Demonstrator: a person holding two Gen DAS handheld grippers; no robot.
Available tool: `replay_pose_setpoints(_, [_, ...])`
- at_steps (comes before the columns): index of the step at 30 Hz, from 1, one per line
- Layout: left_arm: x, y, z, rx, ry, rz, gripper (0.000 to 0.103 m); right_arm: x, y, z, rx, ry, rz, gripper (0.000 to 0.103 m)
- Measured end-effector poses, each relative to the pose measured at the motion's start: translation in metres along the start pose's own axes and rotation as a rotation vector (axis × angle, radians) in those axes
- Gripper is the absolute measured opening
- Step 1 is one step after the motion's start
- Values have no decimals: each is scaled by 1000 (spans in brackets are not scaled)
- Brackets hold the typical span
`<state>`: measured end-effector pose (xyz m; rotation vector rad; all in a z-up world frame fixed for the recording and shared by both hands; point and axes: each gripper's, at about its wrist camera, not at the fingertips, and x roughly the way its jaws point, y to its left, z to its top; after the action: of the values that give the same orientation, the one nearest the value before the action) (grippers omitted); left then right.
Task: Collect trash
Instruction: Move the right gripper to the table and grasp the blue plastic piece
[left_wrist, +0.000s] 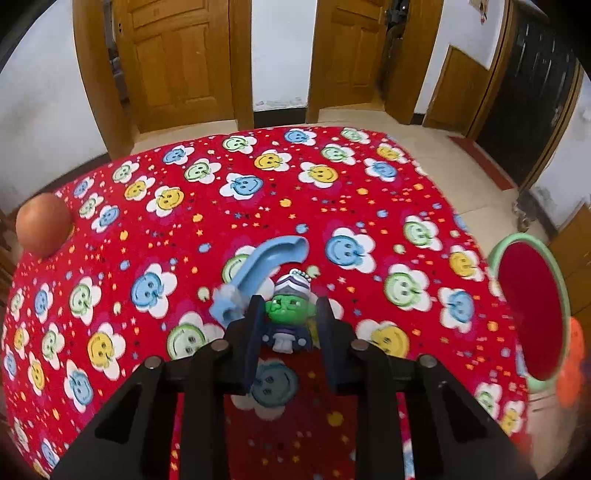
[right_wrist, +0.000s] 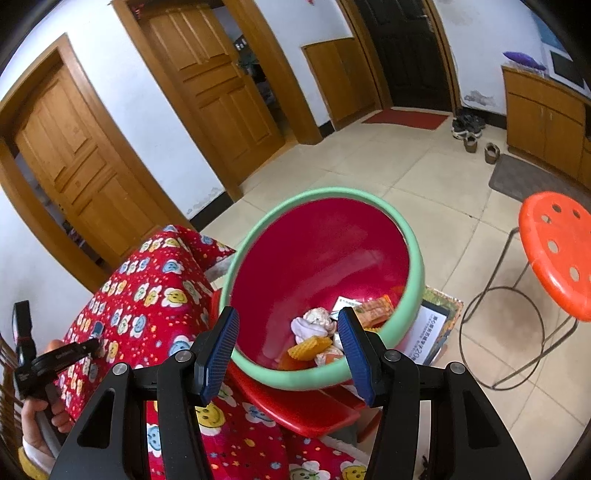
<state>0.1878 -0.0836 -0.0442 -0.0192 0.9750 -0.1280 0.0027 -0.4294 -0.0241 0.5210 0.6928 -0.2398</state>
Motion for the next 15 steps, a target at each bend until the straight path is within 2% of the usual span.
replay_pose_setpoints(6, [-35, 10, -6, -25, -44, -52, 28, 0, 31, 6, -55, -3, 45, 57])
replay_pose_setpoints(15, [-62, 57, -8, -99, -81, 31, 28, 12, 98, 0, -166, 44, 141, 59])
